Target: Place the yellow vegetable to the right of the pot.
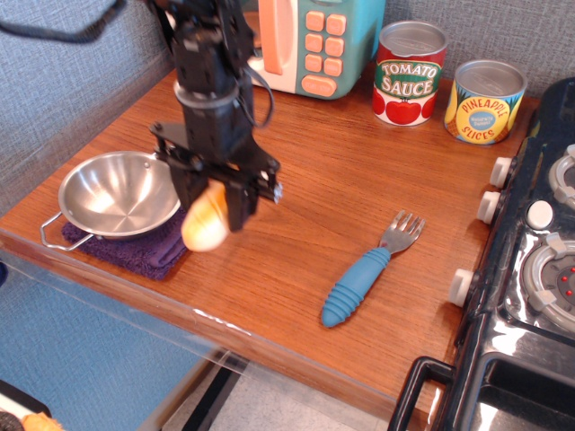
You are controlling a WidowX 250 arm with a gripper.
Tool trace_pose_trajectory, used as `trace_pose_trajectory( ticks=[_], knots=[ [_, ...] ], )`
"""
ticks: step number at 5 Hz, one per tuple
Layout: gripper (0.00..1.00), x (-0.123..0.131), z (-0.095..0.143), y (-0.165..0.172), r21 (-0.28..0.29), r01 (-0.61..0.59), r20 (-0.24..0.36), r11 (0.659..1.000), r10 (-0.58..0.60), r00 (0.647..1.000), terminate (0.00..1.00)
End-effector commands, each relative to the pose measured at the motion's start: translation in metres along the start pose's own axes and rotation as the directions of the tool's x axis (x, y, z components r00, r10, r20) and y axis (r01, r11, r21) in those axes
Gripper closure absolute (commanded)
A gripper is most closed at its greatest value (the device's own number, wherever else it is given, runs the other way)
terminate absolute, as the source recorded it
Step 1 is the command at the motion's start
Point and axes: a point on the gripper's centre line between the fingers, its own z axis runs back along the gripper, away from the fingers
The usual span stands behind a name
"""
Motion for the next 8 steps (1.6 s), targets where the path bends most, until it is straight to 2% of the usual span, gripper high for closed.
trace_pose_trajectory(
  ticks=[1,4,5,6,7,8],
  knots=[
    [1.00,-0.015,-0.003,-0.015,0.000,0.071,0.018,0.997,-0.071,0.997,0.00],
    [1.00,-0.021,-0.018,-0.018,-0.038,-0.064,-0.051,0.997,0.062,0.997,0.00],
    [0.00,-0.020,-0.018,-0.017,-0.043,-0.058,-0.052,0.997,0.056,0.997,0.00],
    [0.00,-0.020,-0.011,-0.016,-0.057,-0.051,-0.041,0.997,0.049,0.998,0.00],
    [0.00,-0.019,0.010,-0.013,-0.072,-0.027,0.011,0.997,0.027,1.000,0.00],
    [0.00,-0.017,0.053,-0.006,-0.093,0.014,0.114,0.996,-0.003,0.993,0.00]
  ],
)
